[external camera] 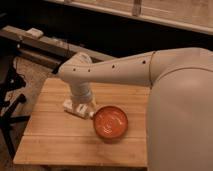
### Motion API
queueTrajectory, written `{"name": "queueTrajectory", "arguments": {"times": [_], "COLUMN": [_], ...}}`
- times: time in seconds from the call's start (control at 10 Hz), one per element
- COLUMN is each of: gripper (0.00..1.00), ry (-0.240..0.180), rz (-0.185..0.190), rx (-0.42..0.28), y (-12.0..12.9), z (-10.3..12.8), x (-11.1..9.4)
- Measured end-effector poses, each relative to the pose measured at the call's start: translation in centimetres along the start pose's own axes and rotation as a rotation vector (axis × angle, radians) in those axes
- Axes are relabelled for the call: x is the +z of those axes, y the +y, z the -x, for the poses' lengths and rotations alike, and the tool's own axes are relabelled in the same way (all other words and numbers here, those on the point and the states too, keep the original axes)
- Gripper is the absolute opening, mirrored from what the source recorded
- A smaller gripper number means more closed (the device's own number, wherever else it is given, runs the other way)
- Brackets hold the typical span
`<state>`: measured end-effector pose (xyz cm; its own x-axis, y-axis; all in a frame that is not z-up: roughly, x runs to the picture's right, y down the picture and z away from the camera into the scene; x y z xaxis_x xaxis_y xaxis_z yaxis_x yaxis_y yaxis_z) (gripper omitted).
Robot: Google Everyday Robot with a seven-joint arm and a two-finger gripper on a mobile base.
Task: Place the bottle in the ceramic bowl
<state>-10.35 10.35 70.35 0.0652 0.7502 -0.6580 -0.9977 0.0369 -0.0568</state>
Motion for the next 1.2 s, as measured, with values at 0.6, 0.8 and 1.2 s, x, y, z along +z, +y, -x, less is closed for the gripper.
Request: {"name": "queueTrajectory", "arguments": {"times": [0.6,0.8,1.2], "gripper": [0.65,0.65,0.65], "ry": [-0.001,0.015,0.053], "rz": [0.001,0.001,0.027], "rx": [-0.002,-0.055,-0.296], "y": [0.0,0.3,4.2], "z": [0.1,0.9,5.4], "x": [0.0,0.5,4.0]}}
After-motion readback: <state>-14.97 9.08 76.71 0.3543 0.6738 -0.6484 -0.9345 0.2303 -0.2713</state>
